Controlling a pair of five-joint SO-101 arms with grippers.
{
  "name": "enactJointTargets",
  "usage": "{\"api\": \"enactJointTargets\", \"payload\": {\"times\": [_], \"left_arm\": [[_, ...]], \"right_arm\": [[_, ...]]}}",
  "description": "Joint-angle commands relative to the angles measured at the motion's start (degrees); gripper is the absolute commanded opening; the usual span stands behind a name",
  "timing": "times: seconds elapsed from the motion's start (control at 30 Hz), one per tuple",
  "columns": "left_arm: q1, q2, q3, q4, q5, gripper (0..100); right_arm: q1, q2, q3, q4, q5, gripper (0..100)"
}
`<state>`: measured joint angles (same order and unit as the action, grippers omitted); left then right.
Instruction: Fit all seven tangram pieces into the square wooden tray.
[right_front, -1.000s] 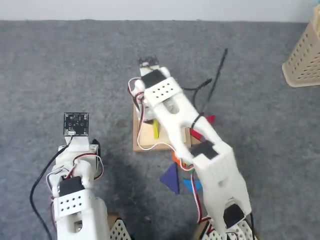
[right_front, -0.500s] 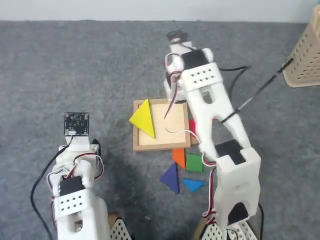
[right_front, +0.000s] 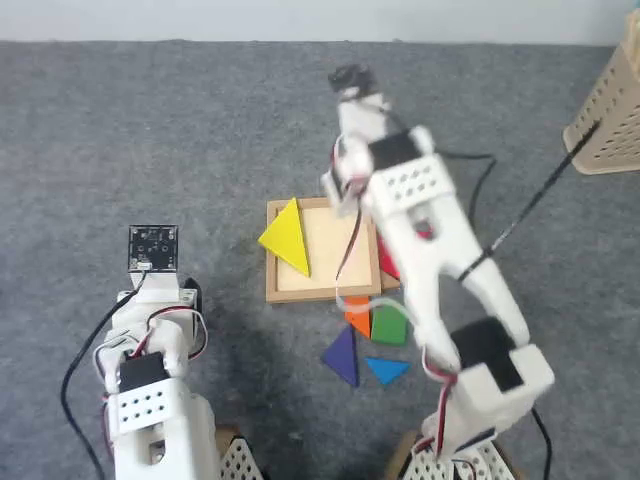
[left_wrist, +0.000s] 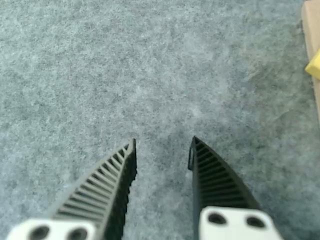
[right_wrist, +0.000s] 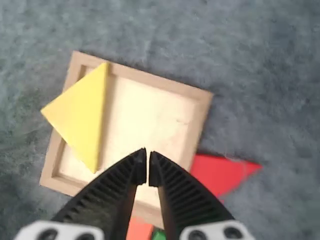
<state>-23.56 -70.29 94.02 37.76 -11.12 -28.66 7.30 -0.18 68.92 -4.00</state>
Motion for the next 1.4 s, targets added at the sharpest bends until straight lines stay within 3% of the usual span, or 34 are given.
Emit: {"api": "enactJointTargets", "payload": {"times": [0.0,0.13,0.3,0.73,1.37], "left_arm": [[-0.26,-1.14,-0.22,-1.49,-0.35,17],[-0.26,-1.14,-0.22,-1.49,-0.35,17],[-0.26,-1.14,-0.22,-1.49,-0.35,17],[-0.26,-1.14,-0.22,-1.49,-0.35,17],[-0.26,-1.14,-0.22,-1.49,-0.35,17]], "right_arm": [[-5.58,-5.76,12.40,-18.24,1.14,0.7],[-9.54,-2.42,19.78,-34.86,1.14,0.7],[-9.71,1.98,20.13,-39.60,1.14,0.7],[-9.27,6.81,20.31,-37.32,1.14,0.7],[2.77,7.87,19.34,-28.70,1.23,0.7]]}}
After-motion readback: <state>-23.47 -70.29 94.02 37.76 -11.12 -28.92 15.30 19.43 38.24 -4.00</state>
